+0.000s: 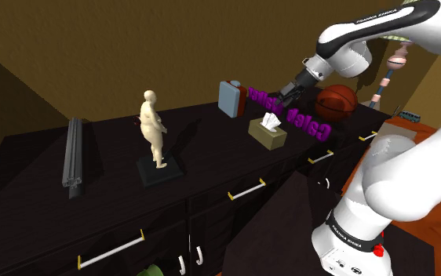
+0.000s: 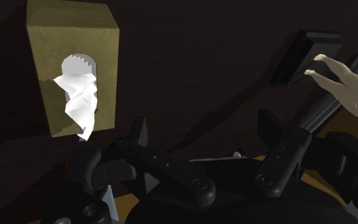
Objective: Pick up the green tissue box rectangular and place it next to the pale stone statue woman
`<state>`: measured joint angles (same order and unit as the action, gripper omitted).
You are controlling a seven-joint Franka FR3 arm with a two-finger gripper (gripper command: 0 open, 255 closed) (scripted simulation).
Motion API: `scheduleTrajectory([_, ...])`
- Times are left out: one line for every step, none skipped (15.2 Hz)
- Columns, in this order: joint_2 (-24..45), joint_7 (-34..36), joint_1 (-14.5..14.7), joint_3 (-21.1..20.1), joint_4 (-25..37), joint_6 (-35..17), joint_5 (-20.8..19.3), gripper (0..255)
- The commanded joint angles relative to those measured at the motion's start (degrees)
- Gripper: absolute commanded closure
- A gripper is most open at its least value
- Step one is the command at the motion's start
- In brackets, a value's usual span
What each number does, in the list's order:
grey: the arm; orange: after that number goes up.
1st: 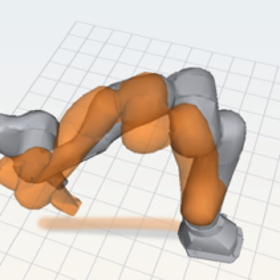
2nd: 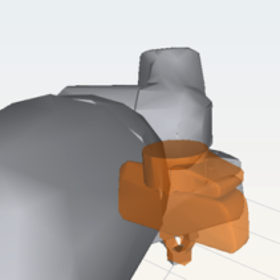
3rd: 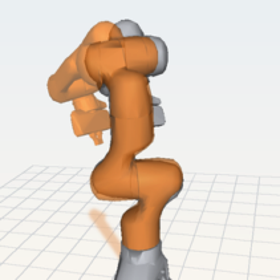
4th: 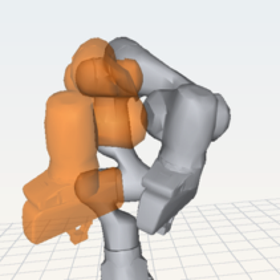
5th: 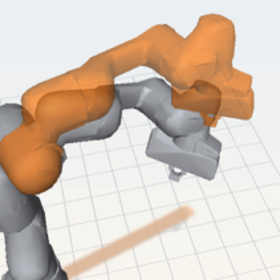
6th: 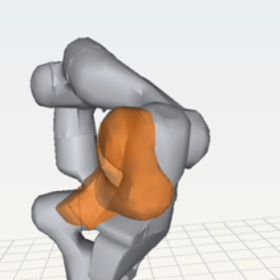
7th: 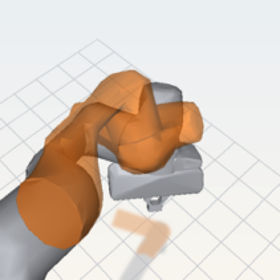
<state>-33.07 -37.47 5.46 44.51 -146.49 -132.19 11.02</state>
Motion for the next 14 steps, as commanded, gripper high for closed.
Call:
scheduleTrajectory([3.5, -5.3, 3.7, 5.8, 1.3, -2.2, 3.2, 0])
scheduleTrajectory([5.3, -8.0, 6.0, 9.1, 2.1, -3.0, 5.1, 0])
scheduleTrajectory([7.1, -10.9, 8.6, 12.6, 3.0, -3.6, 7.3, 0])
scheduleTrajectory([9.0, -14.0, 11.7, 16.4, 4.0, -4.0, 9.7, 0])
scheduleTrajectory([11.0, -17.1, 15.3, 20.8, 5.2, -4.3, 12.4, 0])
scheduleTrajectory([13.1, -20.5, 19.5, 25.8, 6.5, -4.2, 15.5, 0])
scheduleTrajectory([15.2, -23.9, 24.9, 31.8, 8.0, -3.9, 18.8, 0])
scheduleTrajectory([17.0, -27.2, 31.9, 39.5, 9.5, -3.5, 21.8, 0])
scheduleTrajectory([17.3, -29.3, 40.3, 48.4, 11.0, -3.5, 23.4, 0])
scheduleTrajectory([15.8, -30.2, 47.7, 56.3, 12.4, -4.2, 23.2, 0])
scheduleTrajectory([12.8, -29.6, 52.0, 60.9, 13.5, -5.5, 21.0, 0])
scheduleTrajectory([11.0, -28.4, 52.3, 60.7, 13.3, -6.9, 19.2, 0])
scheduleTrajectory([10.3, -28.1, 53.4, 61.3, 13.2, -7.9, 18.8, 0])
scheduleTrajectory([9.7, -27.9, 54.6, 62.1, 13.1, -8.8, 18.5, 0])
